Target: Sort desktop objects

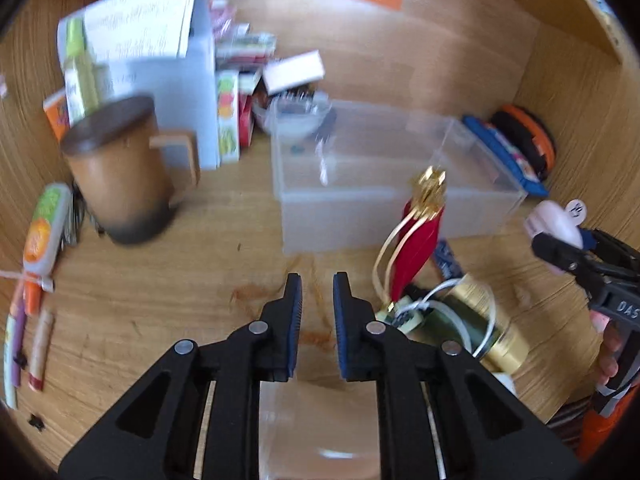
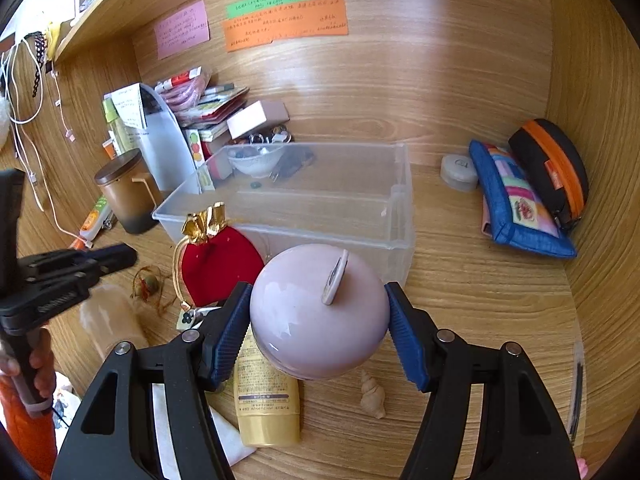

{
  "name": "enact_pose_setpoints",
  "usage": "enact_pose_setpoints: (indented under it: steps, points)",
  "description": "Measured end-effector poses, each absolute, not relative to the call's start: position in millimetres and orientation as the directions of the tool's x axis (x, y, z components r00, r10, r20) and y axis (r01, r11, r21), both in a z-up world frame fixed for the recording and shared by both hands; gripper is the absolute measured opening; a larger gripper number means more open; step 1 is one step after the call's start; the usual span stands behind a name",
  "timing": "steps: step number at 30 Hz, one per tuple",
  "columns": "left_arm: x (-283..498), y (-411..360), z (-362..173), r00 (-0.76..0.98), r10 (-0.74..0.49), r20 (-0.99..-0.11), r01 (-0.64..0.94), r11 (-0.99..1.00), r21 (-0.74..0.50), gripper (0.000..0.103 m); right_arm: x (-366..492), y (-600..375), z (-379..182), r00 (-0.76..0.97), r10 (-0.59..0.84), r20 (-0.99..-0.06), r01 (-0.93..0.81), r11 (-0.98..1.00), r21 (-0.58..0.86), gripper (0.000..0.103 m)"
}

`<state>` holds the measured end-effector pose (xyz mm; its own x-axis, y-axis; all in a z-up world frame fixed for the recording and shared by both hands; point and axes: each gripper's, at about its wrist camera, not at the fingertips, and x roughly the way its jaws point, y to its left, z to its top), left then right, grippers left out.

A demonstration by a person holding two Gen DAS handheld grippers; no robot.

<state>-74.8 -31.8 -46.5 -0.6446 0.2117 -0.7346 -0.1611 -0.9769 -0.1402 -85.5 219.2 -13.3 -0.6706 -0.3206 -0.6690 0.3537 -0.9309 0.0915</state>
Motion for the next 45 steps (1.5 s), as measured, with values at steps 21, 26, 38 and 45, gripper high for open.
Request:
enact_pose_setpoints:
  steps: [21, 26, 38, 45]
  points:
    - [-5.7, -38.7, -48.9, -0.668, 0.206, -0.716, -0.197, -0.976, -0.096, 0.091, -87.1, 208.8, -30.6, -0.614, -0.352, -0.706, 0.366, -0.920, 0.141, 0.062]
    - [-19.6, -22.9, -57.3, -0.646, 0.205, -0.736, -0.218, -0.973, -0.080, 0.091, -81.8, 219.5, -26.6, -0.624, -0.339, -0.704, 0.348, -0.927, 0.138, 0.062]
    - [-38.7, -18.5, -73.8, -0.647, 0.160, -0.745, -0.206, -0.978, -0.031, 0.070, -84.7, 225.6, -28.4, -0.621, -0.344, -0.704, 0.341, -0.928, 0.152, 0.062]
    - [-38.7, -19.0, -71.9, -0.658, 0.149, -0.738, -0.200, -0.980, -0.020, 0.069, -84.1, 220.4, -26.9, -0.623, -0.344, -0.702, 0.355, -0.924, 0.138, 0.062]
